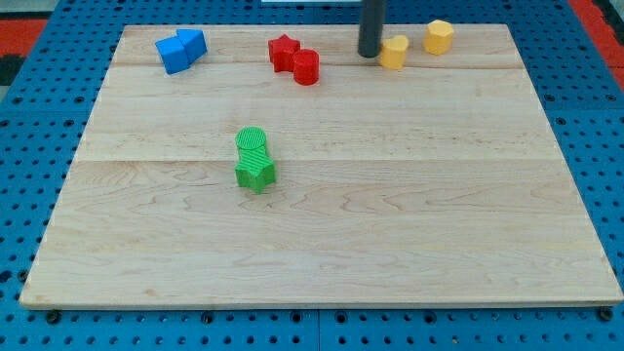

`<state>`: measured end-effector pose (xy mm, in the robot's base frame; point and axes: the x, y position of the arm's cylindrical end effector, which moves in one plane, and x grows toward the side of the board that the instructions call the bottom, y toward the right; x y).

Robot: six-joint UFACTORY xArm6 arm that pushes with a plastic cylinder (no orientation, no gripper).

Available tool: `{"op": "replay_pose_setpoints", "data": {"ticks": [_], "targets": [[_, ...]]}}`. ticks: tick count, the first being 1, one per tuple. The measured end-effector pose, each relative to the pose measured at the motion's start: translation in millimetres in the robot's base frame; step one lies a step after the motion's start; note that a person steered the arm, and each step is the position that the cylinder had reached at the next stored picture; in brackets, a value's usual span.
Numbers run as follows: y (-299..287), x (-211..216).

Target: Slightly push the red blocks to the right

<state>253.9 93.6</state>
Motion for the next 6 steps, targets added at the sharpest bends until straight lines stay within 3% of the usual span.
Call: {"op": "replay_pose_setpoints", "data": {"ticks": [2,3,4,6], "targets": [[38,7],[22,41],[-30,65],[-116,48]]}}
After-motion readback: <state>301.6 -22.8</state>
